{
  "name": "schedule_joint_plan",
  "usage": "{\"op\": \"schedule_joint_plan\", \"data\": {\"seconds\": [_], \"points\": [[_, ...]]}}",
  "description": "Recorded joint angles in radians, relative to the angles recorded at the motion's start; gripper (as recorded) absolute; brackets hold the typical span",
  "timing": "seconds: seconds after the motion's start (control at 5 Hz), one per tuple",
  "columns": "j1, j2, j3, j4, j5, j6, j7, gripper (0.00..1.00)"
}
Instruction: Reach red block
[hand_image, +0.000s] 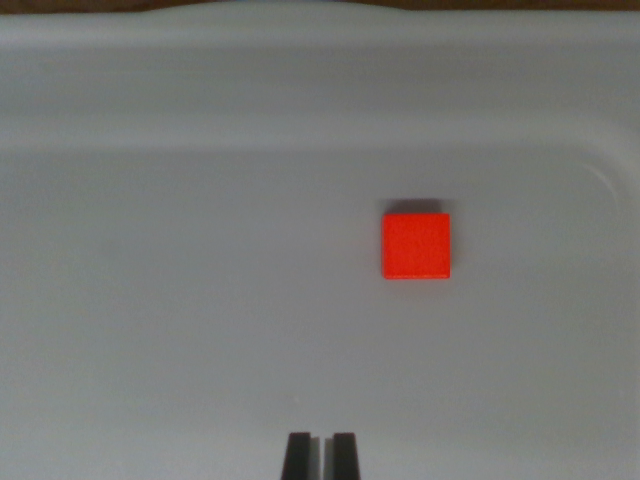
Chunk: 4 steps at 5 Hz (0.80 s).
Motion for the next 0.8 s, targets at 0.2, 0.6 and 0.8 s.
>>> {"op": "schedule_joint_plan", "data": {"seconds": [0.2, 0.6, 0.8], "points": [[-0.0059, 0.033, -0.004, -0.011, 0.0023, -0.041, -0.008, 0.00], [-0.0122, 0.069, -0.008, -0.022, 0.0048, -0.085, -0.017, 0.00], [-0.0122, 0.069, -0.008, -0.022, 0.0048, -0.085, -0.017, 0.00]]}}
